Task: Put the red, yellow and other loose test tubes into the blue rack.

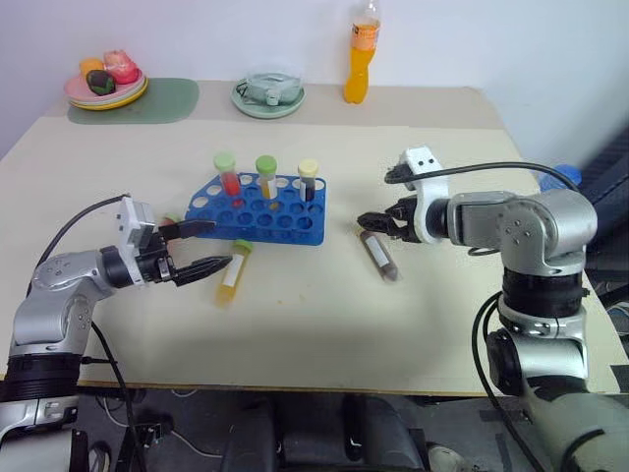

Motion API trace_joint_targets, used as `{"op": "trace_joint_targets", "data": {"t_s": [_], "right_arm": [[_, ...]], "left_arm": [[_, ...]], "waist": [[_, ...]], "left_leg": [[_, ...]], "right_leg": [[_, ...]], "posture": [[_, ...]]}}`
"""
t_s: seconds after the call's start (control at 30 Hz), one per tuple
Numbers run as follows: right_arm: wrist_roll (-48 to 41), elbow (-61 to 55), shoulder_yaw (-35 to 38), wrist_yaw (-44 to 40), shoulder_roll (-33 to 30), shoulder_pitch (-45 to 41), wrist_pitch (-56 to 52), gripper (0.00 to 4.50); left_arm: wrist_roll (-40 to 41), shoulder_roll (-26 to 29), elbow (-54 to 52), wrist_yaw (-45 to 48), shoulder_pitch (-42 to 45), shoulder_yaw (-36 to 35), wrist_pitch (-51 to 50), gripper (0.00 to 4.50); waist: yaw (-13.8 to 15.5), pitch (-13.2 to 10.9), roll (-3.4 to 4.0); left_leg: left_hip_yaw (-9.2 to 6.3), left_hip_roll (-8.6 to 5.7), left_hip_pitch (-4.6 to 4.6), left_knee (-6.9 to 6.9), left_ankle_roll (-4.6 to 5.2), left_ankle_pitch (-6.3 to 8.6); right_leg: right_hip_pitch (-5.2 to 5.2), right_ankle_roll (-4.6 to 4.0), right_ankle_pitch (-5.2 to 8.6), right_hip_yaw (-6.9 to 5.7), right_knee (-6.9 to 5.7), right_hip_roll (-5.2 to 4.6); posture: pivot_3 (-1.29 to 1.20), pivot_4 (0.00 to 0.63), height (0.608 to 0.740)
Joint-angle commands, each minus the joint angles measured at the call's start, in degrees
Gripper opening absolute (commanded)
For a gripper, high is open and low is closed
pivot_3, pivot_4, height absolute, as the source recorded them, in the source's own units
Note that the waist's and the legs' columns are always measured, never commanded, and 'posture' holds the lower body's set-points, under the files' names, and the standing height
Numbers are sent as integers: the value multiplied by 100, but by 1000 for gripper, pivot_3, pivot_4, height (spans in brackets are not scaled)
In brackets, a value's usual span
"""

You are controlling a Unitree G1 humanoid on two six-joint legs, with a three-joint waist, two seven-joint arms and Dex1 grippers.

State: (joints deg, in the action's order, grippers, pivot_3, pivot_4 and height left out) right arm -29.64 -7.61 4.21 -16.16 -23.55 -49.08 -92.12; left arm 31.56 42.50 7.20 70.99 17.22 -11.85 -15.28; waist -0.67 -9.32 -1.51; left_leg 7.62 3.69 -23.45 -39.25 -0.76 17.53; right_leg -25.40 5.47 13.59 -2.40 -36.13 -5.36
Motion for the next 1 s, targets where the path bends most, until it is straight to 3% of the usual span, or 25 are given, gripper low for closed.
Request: {"op": "trace_joint_targets", "data": {"t_s": [0.03, 0.43, 0.53, 0.67, 0.9, 1.0], "right_arm": [[208, 290, -200, 42, -37, -115, 29, 3711], [771, 1590, -1167, -234, 91, -137, 1121, 3711], [941, 1769, -1428, -326, 129, -187, 1382, 2907], [1107, 1738, -1705, -520, 3, -185, 1624, 944], [1375, 973, -2073, -1148, -610, 91, 2878, 838], [900, 345, -1301, -1457, -348, 333, 3830, 838]], "left_arm": [[-6, -2, -123, 17, -20, -56, 122, 4434], [34, -16, -267, -98, -220, -132, 113, 4434], [57, 5, -315, -127, -289, -163, 79, 4500], [79, 9, -397, -188, -360, -186, 34, 4500], [110, 11, -514, -314, -485, -248, -6, 4500], [83, 0, -448, -415, -508, -317, 29, 4500]], "waist": [[-16, 0, 0], [-70, 5, -8], [-133, 8, -12], [-204, 9, -12], [-175, 8, -11], [-172, 6, -9]], "left_leg": [[1, -2, 0, 0, 1, 1], [0, 1, 7, 0, -2, -2], [0, 2, 14, -1, -2, -2], [-3, 6, 19, -1, -2, -2], [-3, 5, 16, -1, -6, -5], [-2, 3, 12, -1, -6, -5]], "right_leg": [[0, 1, 0, 0, 1, -1], [-1, 1, 0, 1, 1, 0], [5, 0, -2, 0, 0, 0], [8, -1, -2, 0, -7, 2], [7, -2, -2, 1, -4, 1], [5, -1, -3, 1, -1, -1]], "posture": [[0, 150, 740], [0, 150, 740], [0, 150, 740], [0, 150, 740], [0, 150, 740], [0, 150, 740]]}}
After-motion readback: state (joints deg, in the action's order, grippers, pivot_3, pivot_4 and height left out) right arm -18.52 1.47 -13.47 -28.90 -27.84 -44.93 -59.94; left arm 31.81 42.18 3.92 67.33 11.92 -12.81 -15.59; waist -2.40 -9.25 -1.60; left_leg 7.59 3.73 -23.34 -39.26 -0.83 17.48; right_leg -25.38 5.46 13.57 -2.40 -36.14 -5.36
